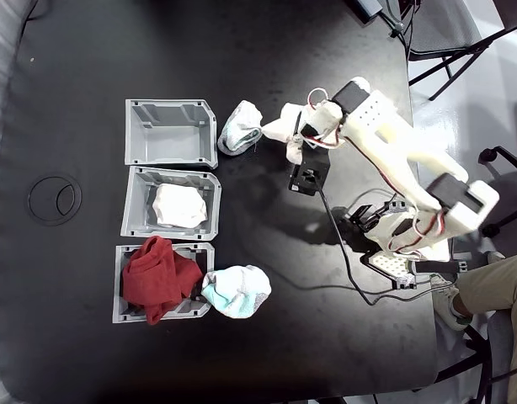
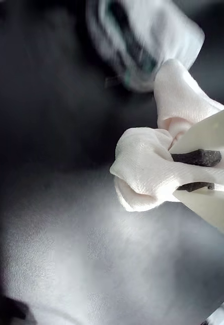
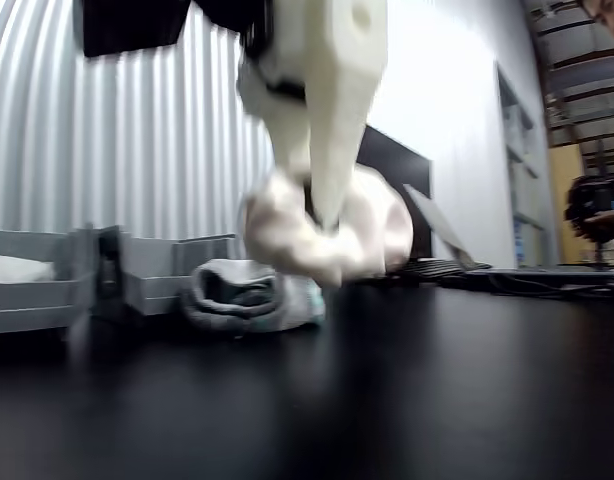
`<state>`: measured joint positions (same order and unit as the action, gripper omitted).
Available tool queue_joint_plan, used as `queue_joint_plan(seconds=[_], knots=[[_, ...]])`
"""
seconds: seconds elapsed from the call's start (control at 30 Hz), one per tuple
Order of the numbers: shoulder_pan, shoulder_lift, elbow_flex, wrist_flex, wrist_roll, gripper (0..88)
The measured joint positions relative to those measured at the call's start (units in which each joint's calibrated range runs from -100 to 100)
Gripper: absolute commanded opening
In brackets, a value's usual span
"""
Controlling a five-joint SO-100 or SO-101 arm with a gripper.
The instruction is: Put the sock in the container
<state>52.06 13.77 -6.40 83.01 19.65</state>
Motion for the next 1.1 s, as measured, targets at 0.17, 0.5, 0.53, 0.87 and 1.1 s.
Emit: queue_joint_plan(seconds=[0.17,0.5,0.53,0.87,1.1], knots=[[-6.9,-6.9,-3.9,1.6,-0.2,1.4],[-26.0,-9.5,-13.4,0.6,-0.2,1.4],[-27.8,-9.0,-14.4,-0.3,-0.2,1.4],[-39.8,4.0,-28.6,-9.7,-0.2,1.4],[-40.4,17.4,-43.5,-11.9,-0.2,1.4]])
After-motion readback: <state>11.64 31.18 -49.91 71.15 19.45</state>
